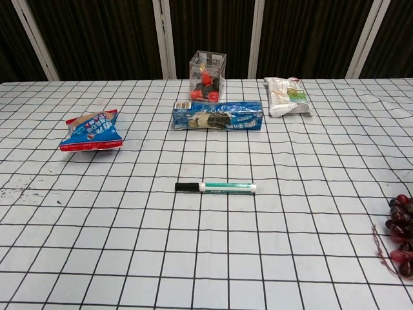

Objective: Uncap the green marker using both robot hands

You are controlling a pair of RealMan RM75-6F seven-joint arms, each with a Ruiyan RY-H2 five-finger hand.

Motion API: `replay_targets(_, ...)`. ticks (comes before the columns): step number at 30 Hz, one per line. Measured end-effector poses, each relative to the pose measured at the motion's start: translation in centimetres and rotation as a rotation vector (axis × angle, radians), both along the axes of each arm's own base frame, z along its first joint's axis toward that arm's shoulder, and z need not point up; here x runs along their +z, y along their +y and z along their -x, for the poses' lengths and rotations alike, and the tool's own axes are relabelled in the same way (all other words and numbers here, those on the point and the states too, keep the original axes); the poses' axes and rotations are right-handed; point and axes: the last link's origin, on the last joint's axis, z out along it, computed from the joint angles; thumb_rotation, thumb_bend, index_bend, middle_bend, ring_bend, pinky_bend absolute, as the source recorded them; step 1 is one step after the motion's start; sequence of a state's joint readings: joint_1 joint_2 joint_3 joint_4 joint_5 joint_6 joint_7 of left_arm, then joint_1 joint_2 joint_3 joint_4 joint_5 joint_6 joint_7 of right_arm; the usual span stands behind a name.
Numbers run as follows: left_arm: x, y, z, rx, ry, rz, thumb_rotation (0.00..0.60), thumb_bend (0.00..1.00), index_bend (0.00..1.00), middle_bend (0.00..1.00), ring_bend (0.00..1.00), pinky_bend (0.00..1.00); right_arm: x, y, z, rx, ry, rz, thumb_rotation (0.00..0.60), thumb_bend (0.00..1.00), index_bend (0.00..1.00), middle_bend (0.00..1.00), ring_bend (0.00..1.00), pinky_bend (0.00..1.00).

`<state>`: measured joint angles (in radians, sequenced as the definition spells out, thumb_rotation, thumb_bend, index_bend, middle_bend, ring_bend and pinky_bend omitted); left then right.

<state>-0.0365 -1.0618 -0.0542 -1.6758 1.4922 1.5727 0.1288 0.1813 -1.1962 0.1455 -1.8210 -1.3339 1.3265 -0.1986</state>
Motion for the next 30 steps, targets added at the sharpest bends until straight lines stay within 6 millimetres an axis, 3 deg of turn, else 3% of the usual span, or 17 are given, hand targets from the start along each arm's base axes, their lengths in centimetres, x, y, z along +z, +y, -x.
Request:
replay_targets(8,0.4,-0.1,1.5,0.041,0.004,-0.010,0.600,0.44,0.00,0.00,0.00,0.01,-4.3,-3.1,-4.9,-0.001,-0.076,-0.112,0.600,0.30,0.31,0.04,0.05,0.05)
replay_targets(16,0.4,0.4,2.6,0.070,0.023,-0.006,0.600,0.44,0.00,0.00,0.00,0.01,-11.9,-5.5,-10.4,0.016,-0.052,-0.223,0.600,0.30,0.38,0.04,0.04,0.04)
replay_targets(21,0.1,0.8,3.0,0.084,0.031,0.002,0.600,0.44,0.00,0.00,0.00,0.01,-15.6,-7.0,-12.6,0.006,-0.005,-0.258,0.600,0.30,0.39,0.04,0.04,0.04)
replay_targets(30,-0.3,1.5,4.2,0.118,0.047,0.009,0.600,0.44,0.00,0.00,0.00,0.01,-18.8,-8.5,-15.0,0.009,0.054,-0.270,0.600,0.30,0.41,0.04,0.04,0.04)
